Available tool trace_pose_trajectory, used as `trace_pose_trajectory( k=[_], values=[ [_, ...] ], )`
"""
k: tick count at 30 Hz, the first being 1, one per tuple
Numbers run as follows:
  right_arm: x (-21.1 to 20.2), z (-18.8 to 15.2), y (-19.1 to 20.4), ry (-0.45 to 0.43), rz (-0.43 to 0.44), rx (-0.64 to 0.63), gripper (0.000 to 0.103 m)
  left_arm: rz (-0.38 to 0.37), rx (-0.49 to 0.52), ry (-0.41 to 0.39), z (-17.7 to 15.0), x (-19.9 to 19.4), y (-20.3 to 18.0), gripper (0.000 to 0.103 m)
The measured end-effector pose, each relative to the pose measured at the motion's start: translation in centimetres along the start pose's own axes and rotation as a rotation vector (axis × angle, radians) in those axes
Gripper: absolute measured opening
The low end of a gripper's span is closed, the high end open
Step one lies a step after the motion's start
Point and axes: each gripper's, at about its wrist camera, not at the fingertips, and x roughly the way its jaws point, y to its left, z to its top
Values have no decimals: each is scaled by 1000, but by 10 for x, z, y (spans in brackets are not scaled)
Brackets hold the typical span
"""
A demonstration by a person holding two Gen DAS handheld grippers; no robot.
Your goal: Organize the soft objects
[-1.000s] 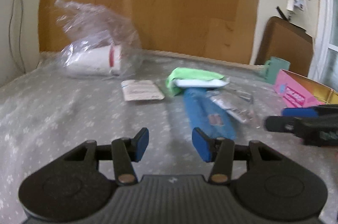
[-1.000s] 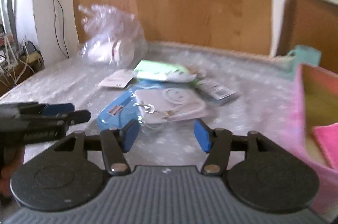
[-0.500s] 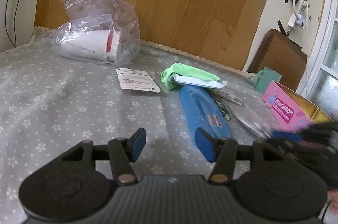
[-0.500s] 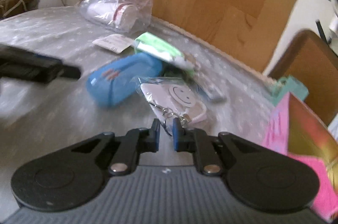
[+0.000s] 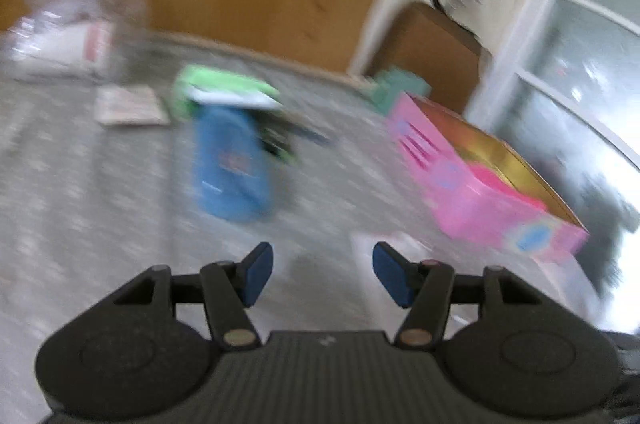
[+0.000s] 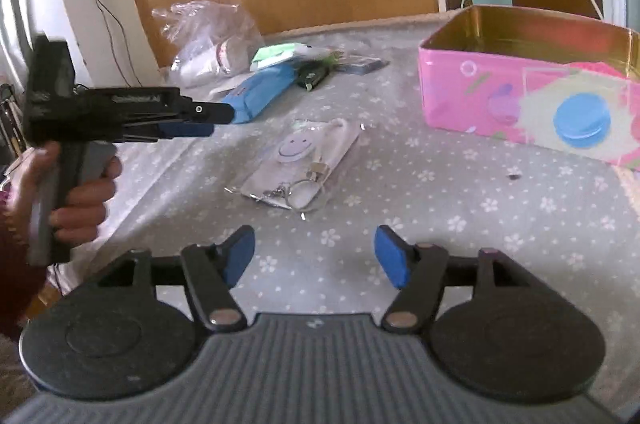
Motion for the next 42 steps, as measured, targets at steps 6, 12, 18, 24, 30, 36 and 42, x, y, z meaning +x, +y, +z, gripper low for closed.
trace_pose_trajectory(
  k=[6, 12, 18, 24, 30, 36, 42],
  values=[
    [45, 12, 20, -52, -43, -169, 76, -27, 5, 130, -6, 21, -40, 63],
    [61, 16, 28, -92, -38, -159, 58, -2, 61, 146, -21, 35, -65, 53],
    [25, 22, 27, -243, -80, -201, 58, -26, 84, 67, -7, 10, -83, 51],
    [-6, 53, -2, -423, -237, -239, 57, -115, 206, -48, 37, 11, -135, 51],
    [13, 91, -82, -413, -385, -112, 60, -171, 254, -61, 75, 93, -183, 67],
    [5, 81, -114, -415, -414, 52, 59, -121, 238, -23, 66, 122, -179, 67],
    [5, 72, -77, -427, -287, -4, 52, -63, 182, -40, 42, 66, -107, 67]
  ],
)
